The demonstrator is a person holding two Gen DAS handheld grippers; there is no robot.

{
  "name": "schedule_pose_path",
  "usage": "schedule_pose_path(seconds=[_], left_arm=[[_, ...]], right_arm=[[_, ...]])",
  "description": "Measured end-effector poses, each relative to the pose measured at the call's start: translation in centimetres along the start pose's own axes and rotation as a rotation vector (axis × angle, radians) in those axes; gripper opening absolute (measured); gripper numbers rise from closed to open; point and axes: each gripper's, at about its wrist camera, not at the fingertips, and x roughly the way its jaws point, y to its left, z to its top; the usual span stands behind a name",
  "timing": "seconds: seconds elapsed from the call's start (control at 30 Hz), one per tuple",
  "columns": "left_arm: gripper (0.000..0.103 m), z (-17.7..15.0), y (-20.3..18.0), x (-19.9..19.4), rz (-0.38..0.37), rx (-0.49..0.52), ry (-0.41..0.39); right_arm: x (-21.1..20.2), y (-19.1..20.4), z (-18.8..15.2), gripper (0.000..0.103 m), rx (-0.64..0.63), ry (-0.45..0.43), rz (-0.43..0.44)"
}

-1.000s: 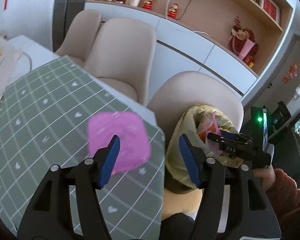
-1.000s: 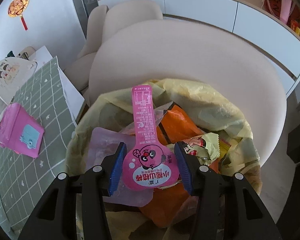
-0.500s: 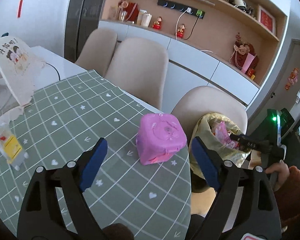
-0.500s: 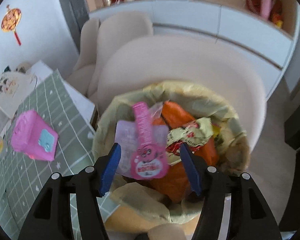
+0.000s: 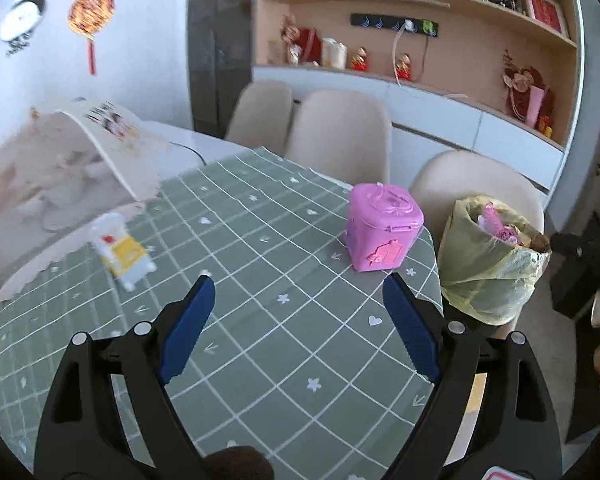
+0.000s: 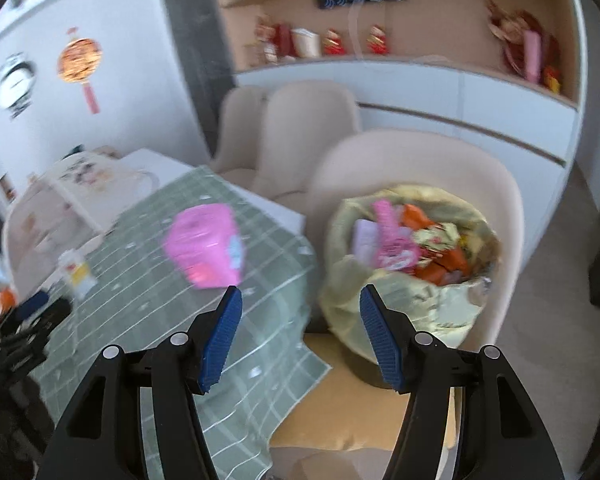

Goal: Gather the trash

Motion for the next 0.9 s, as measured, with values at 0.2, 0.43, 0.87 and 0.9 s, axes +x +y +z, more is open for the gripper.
schedule_pose_path(seconds=[0.2, 0.43, 0.87, 0.9], left_arm=[[0.082, -2.7, -2.6, -4.4, 0.122, 0.019, -0.052], [0.082, -6.0, -4.8, -8.0, 0.146, 0.025, -0.081], [0.082, -8.7, -6.3, -10.8, 0.153, 0.008, -0.067], [0.082, -8.8, -6.4, -10.8, 0.151, 0.007, -0.066]], right_arm=[[-2.9, 2.2, -4.3, 0.058, -0.095, -0.028, 0.060], [-5.7, 3.8, -8.1, 0.058, -0.190, -0.083, 0.030], [-7.3, 3.5, -10.8, 0.058, -0.164, -0.055, 0.073], [-7.3, 3.3, -10.7, 0.058, -0.163, -0.054, 0.074]])
